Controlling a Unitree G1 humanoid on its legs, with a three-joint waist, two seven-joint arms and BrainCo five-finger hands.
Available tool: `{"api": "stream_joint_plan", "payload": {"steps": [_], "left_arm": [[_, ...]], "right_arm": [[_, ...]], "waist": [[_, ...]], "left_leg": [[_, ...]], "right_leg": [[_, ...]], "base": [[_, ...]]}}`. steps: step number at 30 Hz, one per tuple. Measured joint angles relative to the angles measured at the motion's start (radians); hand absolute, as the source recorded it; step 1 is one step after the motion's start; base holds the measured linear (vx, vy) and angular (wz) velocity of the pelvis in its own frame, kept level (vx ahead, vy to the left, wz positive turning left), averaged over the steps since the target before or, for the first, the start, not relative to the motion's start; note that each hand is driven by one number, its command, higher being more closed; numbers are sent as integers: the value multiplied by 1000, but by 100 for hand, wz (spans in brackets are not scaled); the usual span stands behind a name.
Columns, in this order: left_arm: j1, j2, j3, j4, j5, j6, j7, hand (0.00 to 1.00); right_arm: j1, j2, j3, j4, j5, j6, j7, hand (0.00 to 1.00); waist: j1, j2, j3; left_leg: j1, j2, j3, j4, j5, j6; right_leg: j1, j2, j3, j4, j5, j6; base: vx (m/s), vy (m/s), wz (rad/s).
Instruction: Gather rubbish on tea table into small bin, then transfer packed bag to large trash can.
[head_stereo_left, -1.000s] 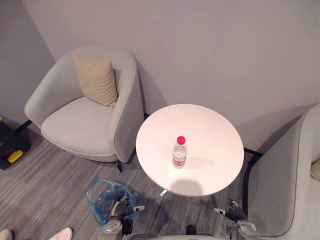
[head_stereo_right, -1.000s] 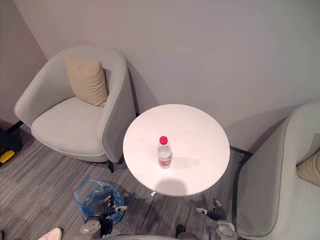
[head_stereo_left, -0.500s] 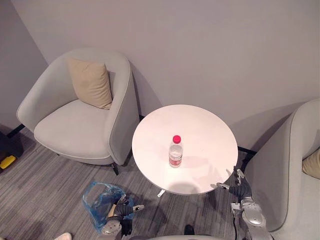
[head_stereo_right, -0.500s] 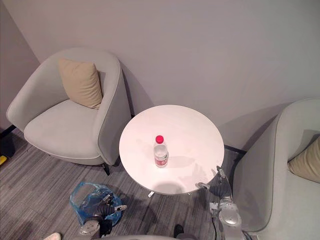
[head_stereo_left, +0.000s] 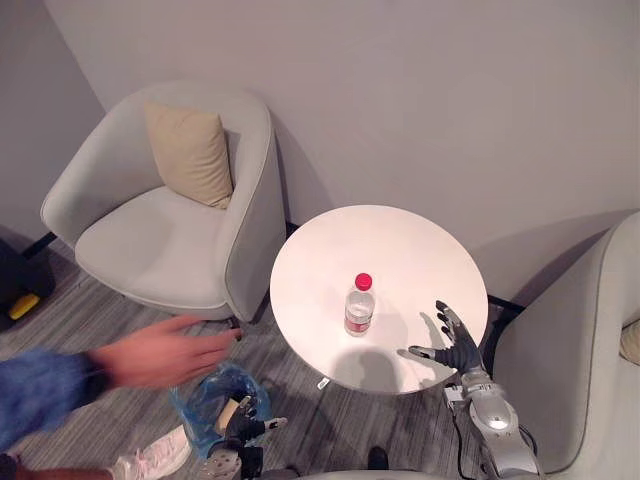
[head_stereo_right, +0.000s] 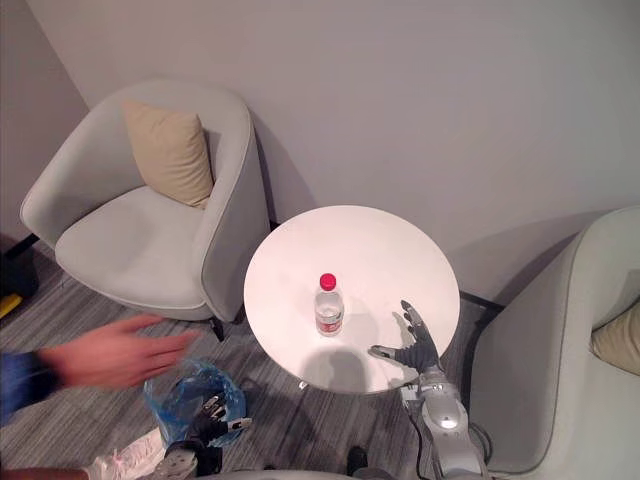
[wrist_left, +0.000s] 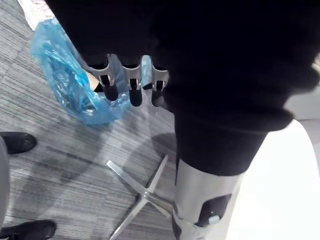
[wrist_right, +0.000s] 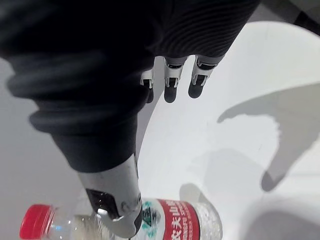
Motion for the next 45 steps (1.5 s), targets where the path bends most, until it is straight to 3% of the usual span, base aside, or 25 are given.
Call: {"api": "stream_joint_plan", "payload": {"steps": [16, 20, 45], "left_arm": [[15, -4, -11, -14, -1, -3, 1, 0], [22, -4, -11, -14, -1, -3, 1, 0], [16, -4, -15, -18, 10, -10, 1, 0]], "right_arm": [[-130, -25, 76, 86, -8, 1, -32, 0], [-147, -24, 76, 110, -8, 1, -54, 0], [-169, -4, 98, 125, -17, -3, -48, 0]], "waist": [[3, 23, 17], [12, 23, 18], [2, 19, 24]], "left_leg": [[-71, -18, -99, 16, 27, 1], [-83, -19, -112, 13, 34, -2], [-67, -19, -126, -23, 52, -2]], "right_leg": [[-24, -18, -104, 16, -18, 3], [-31, -19, -118, 16, -17, 2], [-21, -19, -130, 9, -17, 2]], "base": [[-22, -4, 21], [-35, -6, 9], [-3, -1, 2]]}}
